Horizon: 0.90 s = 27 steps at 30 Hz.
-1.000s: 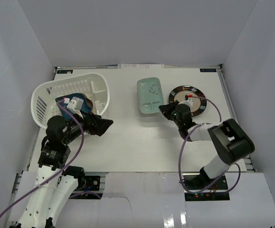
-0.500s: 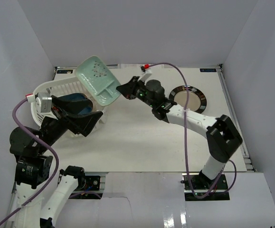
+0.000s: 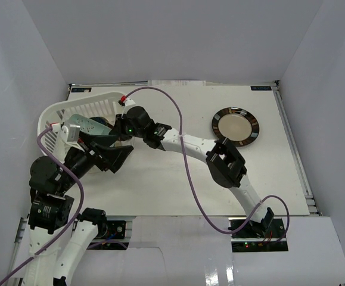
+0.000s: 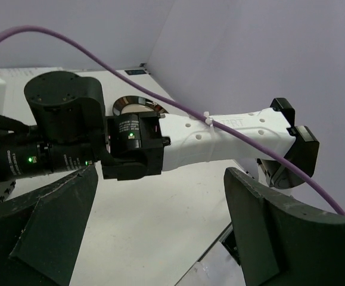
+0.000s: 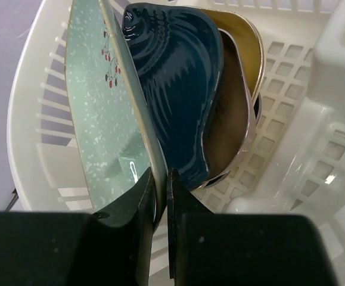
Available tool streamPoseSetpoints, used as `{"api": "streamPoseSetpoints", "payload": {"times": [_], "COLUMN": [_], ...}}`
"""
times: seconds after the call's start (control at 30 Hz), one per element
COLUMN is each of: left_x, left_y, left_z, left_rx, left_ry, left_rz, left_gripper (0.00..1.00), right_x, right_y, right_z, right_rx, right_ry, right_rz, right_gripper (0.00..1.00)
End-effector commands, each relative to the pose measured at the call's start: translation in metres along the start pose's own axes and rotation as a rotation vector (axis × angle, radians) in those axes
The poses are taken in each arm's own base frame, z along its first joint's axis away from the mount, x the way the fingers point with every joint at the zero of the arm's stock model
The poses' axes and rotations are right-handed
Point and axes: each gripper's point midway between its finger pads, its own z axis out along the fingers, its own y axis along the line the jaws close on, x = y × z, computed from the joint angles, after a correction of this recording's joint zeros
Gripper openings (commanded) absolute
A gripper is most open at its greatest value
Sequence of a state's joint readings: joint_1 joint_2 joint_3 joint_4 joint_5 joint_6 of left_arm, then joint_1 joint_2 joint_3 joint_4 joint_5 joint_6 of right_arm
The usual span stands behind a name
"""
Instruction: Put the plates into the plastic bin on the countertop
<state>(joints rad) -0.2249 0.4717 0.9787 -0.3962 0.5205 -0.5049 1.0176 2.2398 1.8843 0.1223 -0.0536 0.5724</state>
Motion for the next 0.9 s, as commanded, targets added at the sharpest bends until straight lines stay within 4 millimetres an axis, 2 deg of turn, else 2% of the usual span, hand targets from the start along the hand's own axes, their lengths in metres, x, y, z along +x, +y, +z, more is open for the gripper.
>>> {"api": "streamPoseSetpoints", "payload": {"times": [0.0,0.1,0.13,0.17,0.2,0.23,0.27,0.3,0.43,0.5,0.53,0.57,0.6,0.63,0.67,0.73,0.77,0.8,0.83,0.87], "left_x": [0.006,0.012,0.015,0.017,0.019,0.022,0.024,0.026,0.034,0.035,0.036,0.035,0.035,0.035,0.037,0.04,0.042,0.047,0.049,0.051], "left_y": [0.006,0.013,0.015,0.017,0.019,0.022,0.024,0.027,0.034,0.036,0.037,0.037,0.038,0.039,0.041,0.044,0.045,0.047,0.049,0.049], "left_z": [-0.003,-0.003,-0.002,-0.002,-0.001,-0.001,0.0,0.0,0.001,0.0,0.0,0.0,0.0,0.0,0.001,0.002,0.002,0.003,0.004,0.003], "left_rx": [-0.03,-0.05,-0.055,-0.059,-0.065,-0.072,-0.077,-0.083,-0.105,-0.115,-0.12,-0.122,-0.126,-0.13,-0.134,-0.139,-0.138,-0.139,-0.14,-0.136], "left_ry": [0.008,0.015,0.021,0.025,0.028,0.034,0.039,0.04,0.059,0.06,0.063,0.06,0.061,0.06,0.065,0.074,0.076,0.086,0.088,0.087], "left_rz": [0.006,0.007,0.005,0.003,0.005,0.002,0.0,0.003,-0.003,0.001,0.002,0.006,0.006,0.011,0.009,0.006,0.005,0.002,0.002,0.006], "left_gripper": [0.98,0.98,0.98,0.98,0.98,0.98,0.98,0.98,0.98,0.98,0.98,0.98,0.98,0.98,0.98,0.98,0.98,0.98,0.98,0.98], "right_x": [-0.072,-0.068,-0.066,-0.068,-0.066,-0.066,-0.065,-0.063,-0.07,-0.082,-0.08,-0.098,-0.105,-0.089,-0.118,-0.131,-0.125,-0.13,-0.127,-0.102], "right_y": [0.045,0.033,0.032,0.024,0.02,0.016,0.015,0.012,0.009,0.017,0.014,0.024,0.024,0.008,0.024,0.003,-0.009,-0.034,-0.057,-0.084], "right_z": [-0.006,0.002,0.003,0.005,0.006,0.006,0.005,0.003,-0.005,-0.016,-0.02,-0.036,-0.046,-0.052,-0.08,-0.108,-0.132,-0.15,-0.165,-0.19], "right_rx": [-0.096,-0.053,-0.05,-0.009,0.007,0.025,0.029,0.041,0.063,0.047,0.054,0.042,0.045,0.074,0.032,0.064,0.085,0.138,0.201,0.261], "right_ry": [-0.176,-0.171,-0.166,-0.182,-0.179,-0.185,-0.189,-0.189,-0.217,-0.246,-0.254,-0.293,-0.315,-0.29,-0.375,-0.425,-0.431,-0.452,-0.47,-0.455], "right_rz": [-0.023,-0.02,-0.021,-0.019,-0.026,-0.025,-0.025,-0.029,-0.045,-0.054,-0.062,-0.068,-0.07,-0.064,-0.062,-0.045,-0.029,-0.016,0.003,0.048], "right_gripper": [0.08,0.08,0.09,0.13,0.22,0.27,0.38,0.41,0.48,0.49,0.51,0.54,0.55,0.57,0.6,0.64,0.68,0.71,0.71,0.74]}}
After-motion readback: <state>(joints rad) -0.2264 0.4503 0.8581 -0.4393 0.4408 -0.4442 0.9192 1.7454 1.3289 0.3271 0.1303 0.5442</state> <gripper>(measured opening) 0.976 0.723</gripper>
